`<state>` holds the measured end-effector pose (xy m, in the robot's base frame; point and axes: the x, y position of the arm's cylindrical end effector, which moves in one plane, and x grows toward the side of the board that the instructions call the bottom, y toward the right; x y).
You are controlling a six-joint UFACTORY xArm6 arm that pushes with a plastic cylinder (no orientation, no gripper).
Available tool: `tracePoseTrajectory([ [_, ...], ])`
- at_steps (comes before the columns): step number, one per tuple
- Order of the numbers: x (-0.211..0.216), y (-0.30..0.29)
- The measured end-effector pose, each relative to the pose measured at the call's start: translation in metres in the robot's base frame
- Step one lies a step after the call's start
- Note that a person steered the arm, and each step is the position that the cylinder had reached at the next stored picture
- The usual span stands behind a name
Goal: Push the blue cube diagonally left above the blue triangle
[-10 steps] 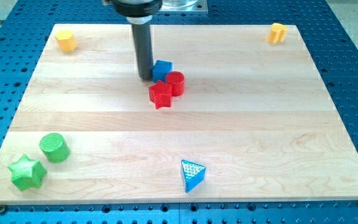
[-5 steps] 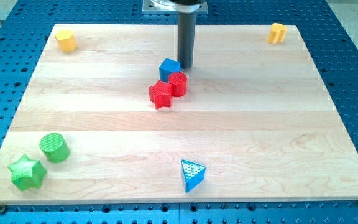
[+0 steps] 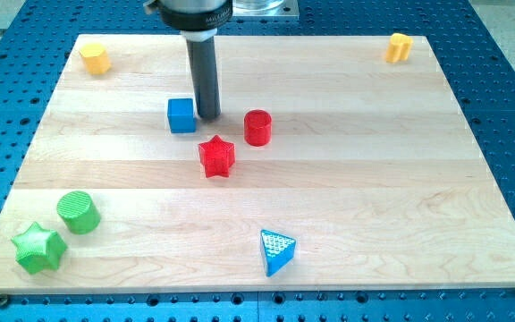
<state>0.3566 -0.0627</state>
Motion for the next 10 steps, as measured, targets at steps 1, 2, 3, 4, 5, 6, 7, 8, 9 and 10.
tracePoseTrajectory([
  [1, -0.012, -0.012],
  [2, 0.01, -0.05],
  [3, 0.056, -0.066],
  [4, 0.106, -0.062],
  [5, 0.113, -0.05],
  [6, 0.106, -0.054],
  [7, 0.075, -0.05],
  [8, 0.063, -0.039],
  [9, 0.077, -0.005],
  [10, 0.092, 0.001],
])
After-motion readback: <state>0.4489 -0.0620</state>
